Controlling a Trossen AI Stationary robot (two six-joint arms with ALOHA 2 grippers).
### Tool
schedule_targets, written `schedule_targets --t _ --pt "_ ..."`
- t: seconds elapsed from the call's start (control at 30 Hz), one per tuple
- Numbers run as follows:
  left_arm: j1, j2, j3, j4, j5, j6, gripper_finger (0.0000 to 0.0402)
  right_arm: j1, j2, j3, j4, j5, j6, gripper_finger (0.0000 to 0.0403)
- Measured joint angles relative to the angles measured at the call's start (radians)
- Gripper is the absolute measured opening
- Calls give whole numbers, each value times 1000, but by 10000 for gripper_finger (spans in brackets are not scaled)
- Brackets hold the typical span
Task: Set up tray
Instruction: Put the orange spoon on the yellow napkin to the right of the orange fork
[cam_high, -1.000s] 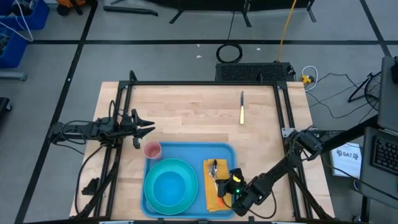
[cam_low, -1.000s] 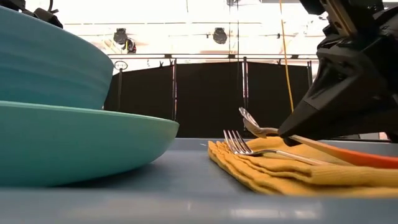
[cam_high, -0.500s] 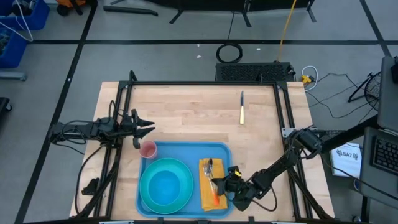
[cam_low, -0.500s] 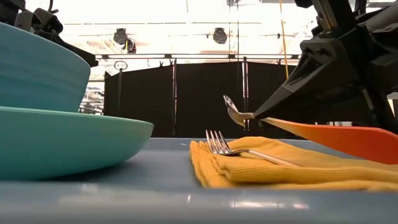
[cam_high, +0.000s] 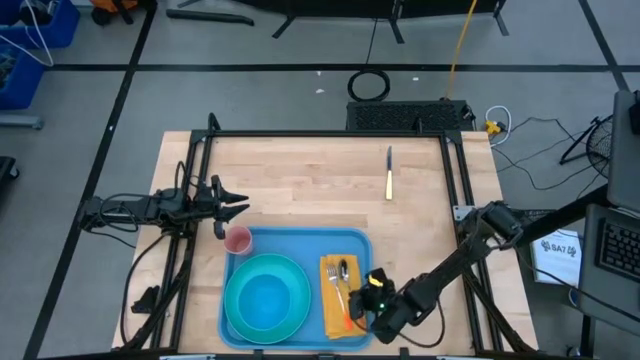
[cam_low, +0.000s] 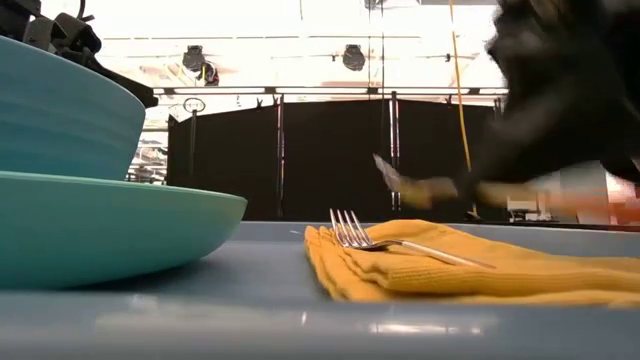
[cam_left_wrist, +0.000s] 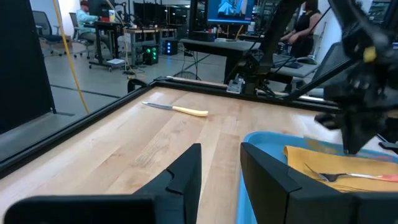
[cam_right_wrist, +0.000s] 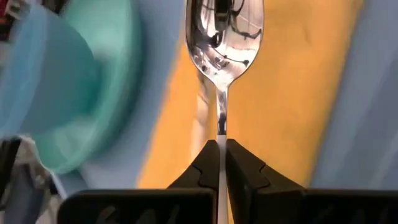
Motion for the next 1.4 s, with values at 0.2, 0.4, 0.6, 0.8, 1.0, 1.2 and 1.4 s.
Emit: schedule_targets --t 0.2,0.4,0.6,0.8,1.0,1.2,1.4 --pt "0 0 0 0 0 0 115 -20 -1 98 -243 -6 -34 0" --pt "0 0 0 0 0 0 115 -41 26 101 -243 8 -43 0" --pt "0 0 0 0 0 0 115 -54 44 103 -155 -3 -82 0" --pt "0 0 0 0 0 0 115 -40 65 103 -138 -5 -11 0" --pt "0 0 0 0 0 0 115 -25 79 103 -119 -2 23 0" --pt "0 0 0 0 0 0 115 -26 80 101 -111 0 24 1" --pt "0 0 0 0 0 0 115 -26 80 50 12 -3 13 19"
